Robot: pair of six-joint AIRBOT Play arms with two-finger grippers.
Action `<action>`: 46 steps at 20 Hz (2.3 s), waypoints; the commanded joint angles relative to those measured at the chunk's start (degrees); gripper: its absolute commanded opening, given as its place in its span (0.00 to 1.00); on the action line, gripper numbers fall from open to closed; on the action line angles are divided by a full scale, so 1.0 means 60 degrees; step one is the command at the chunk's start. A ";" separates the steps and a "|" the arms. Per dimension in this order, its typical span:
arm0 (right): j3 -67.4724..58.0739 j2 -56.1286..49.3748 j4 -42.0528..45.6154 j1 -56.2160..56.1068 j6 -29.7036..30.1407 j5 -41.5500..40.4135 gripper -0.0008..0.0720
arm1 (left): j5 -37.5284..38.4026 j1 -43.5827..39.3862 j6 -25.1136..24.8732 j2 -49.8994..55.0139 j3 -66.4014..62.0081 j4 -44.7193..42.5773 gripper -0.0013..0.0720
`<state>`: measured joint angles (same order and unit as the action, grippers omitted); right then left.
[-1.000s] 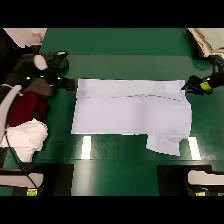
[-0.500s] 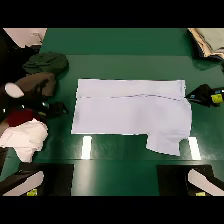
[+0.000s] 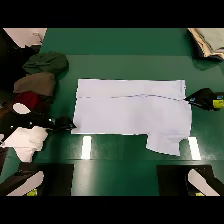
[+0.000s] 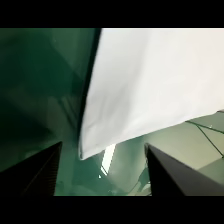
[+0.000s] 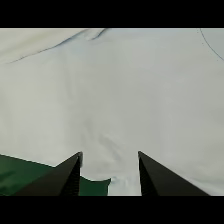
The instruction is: Fold the shirts.
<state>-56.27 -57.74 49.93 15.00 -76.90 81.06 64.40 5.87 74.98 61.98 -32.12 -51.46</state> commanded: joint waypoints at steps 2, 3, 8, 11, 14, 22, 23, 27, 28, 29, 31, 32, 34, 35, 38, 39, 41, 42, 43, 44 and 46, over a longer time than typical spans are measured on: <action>0.0033 0.0055 -0.0321 0.0000 0.0011 0.0025 0.57 | -0.0484 -0.0827 0.0186 -0.0015 0.0182 0.0164 0.84; 0.0033 0.0051 -0.0284 0.0004 0.0011 0.0084 0.57 | -0.0474 -0.0933 0.0284 -0.0015 0.0182 0.0175 0.76; 0.0146 0.0091 0.1297 0.0011 -0.0321 0.1180 0.57 | -0.0590 -0.0933 0.0255 -0.0025 -0.0168 0.0372 0.05; 0.1304 0.0718 0.3377 0.0102 -0.0849 0.1341 0.57 | -0.0393 -0.0933 0.0226 -0.0025 -0.0940 0.0368 0.05; 0.3056 0.1377 0.3362 0.0772 -0.0856 0.1275 0.58 | -0.0433 -0.0933 0.0175 -0.0025 -0.1501 0.0372 0.05; 0.4513 0.1013 0.1989 0.1665 -0.0525 -0.0390 0.57 | -0.0441 -0.0933 -0.0077 -0.0022 -0.1552 0.0364 0.05; 0.4495 0.0831 0.1665 0.1657 -0.0426 -0.0517 0.57 | -0.0441 -0.0933 -0.0077 -0.0025 -0.1552 0.0364 0.05; 0.4473 0.0659 0.1275 0.1625 -0.0160 -0.0565 0.19 | -0.0219 -0.0929 -0.0073 -0.0025 -0.1552 -0.0040 0.05; 0.4473 0.0834 0.1308 0.1625 -0.0160 -0.0401 0.05 | -0.0033 -0.0914 -0.0066 -0.0055 -0.1552 -0.0357 0.05; 0.4455 0.1147 0.1421 0.1625 -0.0164 -0.0142 0.04 | 0.0240 -0.0911 -0.0051 -0.0160 -0.1552 -0.0681 0.05; 0.4182 0.1902 0.1603 0.1625 -0.0164 0.0579 0.04 | 0.0863 -0.0911 0.0011 -0.0659 -0.1552 -0.1166 0.05; 0.3931 0.2310 0.1694 0.1625 -0.0168 0.0914 0.04 | 0.1075 -0.0911 0.0011 -0.1035 -0.1552 -0.1188 0.05; 0.3289 0.3034 0.1610 0.1625 -0.0226 0.0998 0.04 | 0.1180 -0.0911 0.0007 -0.1676 -0.1552 -0.1140 0.05; 0.2936 0.3213 0.1599 0.1625 -0.0328 0.0922 0.04 | 0.1082 -0.0911 0.0007 -0.1843 -0.1581 -0.1075 0.05; 0.1759 0.2856 0.1548 0.1621 -0.0346 0.0652 0.04 | 0.0302 -0.0911 0.0266 -0.1789 -0.2051 -0.1078 0.05; 0.1373 0.2433 0.1457 0.1621 -0.0339 0.0612 0.04 | -0.0248 -0.0911 0.0277 -0.1778 -0.2273 -0.1078 0.05; 0.0721 0.1450 0.1133 0.1443 -0.0095 0.0339 0.04 | -0.1195 -0.0911 0.0484 -0.1515 -0.2725 -0.1075 0.05; 0.0415 0.0922 0.1137 0.1169 -0.0087 0.0160 0.04 | -0.1410 -0.0911 0.0521 -0.1198 -0.2983 -0.1067 0.05; 0.0091 0.0379 0.1144 0.0801 -0.0051 -0.0011 0.03 | -0.1512 -0.0911 0.0506 -0.0743 -0.3268 -0.0943 0.05; -0.0226 -0.0135 0.1191 0.0463 -0.0047 -0.0219 0.03 | -0.1621 -0.0911 0.0503 -0.0248 -0.3544 -0.0820 0.05; -0.0940 -0.1166 0.1188 -0.0102 -0.0076 -0.0863 0.03 | -0.1898 -0.0911 0.0506 0.0907 -0.4258 -0.0616 0.05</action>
<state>-56.21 -56.90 57.39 18.55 -77.60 80.49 57.10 0.36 77.56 60.40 -52.73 -56.75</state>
